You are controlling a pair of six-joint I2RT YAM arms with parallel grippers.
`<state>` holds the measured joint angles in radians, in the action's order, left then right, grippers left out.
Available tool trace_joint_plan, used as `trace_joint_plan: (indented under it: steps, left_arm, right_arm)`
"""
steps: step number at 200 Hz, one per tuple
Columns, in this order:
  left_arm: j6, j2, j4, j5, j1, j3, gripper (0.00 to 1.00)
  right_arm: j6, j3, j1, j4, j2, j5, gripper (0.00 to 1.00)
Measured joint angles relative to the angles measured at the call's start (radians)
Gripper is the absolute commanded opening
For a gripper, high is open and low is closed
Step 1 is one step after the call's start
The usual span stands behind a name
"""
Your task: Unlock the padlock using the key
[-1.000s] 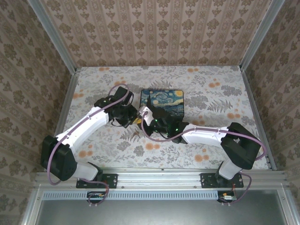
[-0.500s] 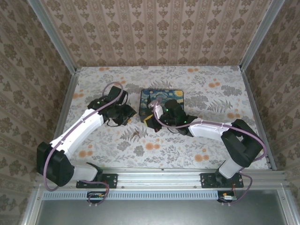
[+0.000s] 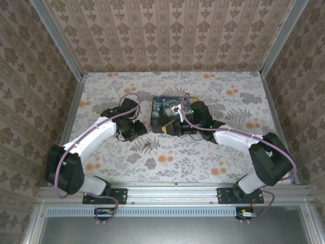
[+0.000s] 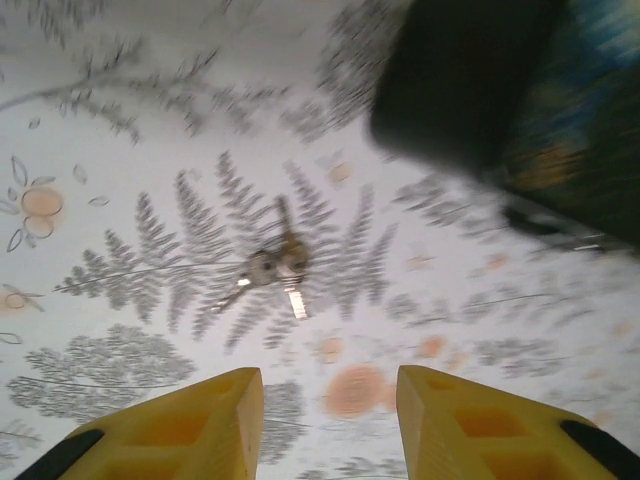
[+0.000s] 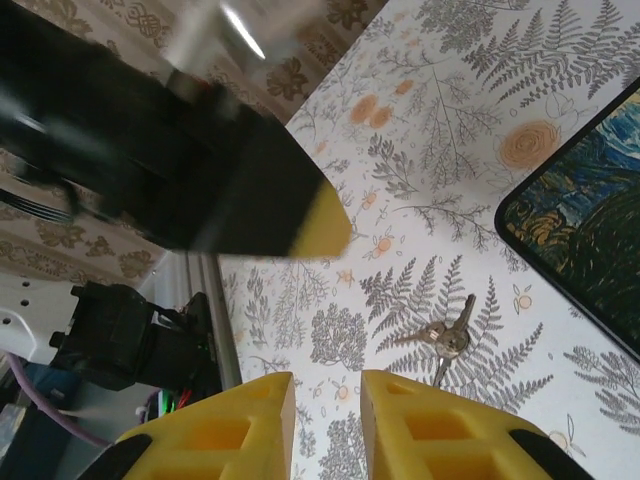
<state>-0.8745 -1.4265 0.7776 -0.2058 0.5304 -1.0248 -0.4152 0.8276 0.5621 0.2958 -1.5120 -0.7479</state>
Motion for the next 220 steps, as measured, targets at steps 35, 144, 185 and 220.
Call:
trace_joint_plan:
  steps: [35,144,185,220]
  left_arm:
    - [0.048,-0.148,-0.054,0.001,0.035,0.036,0.39]
    - [0.131,-0.354,-0.145,0.066,0.059,-0.052,0.23]
    - [0.115,-0.354,-0.140,0.148,0.102,-0.049,0.15]
    - [0.084,-0.344,-0.149,0.180,0.114,-0.038,0.05]
  right_arm:
    - [0.004,0.002,0.002,-0.045,0.024,0.019,0.25]
    - [0.016,-0.010,0.017,-0.097,0.092,0.063,0.25]
    - [0.027,-0.010,0.017,-0.113,0.092,0.072,0.25]
    - [0.028,-0.010,0.017,-0.122,0.093,0.087,0.25]
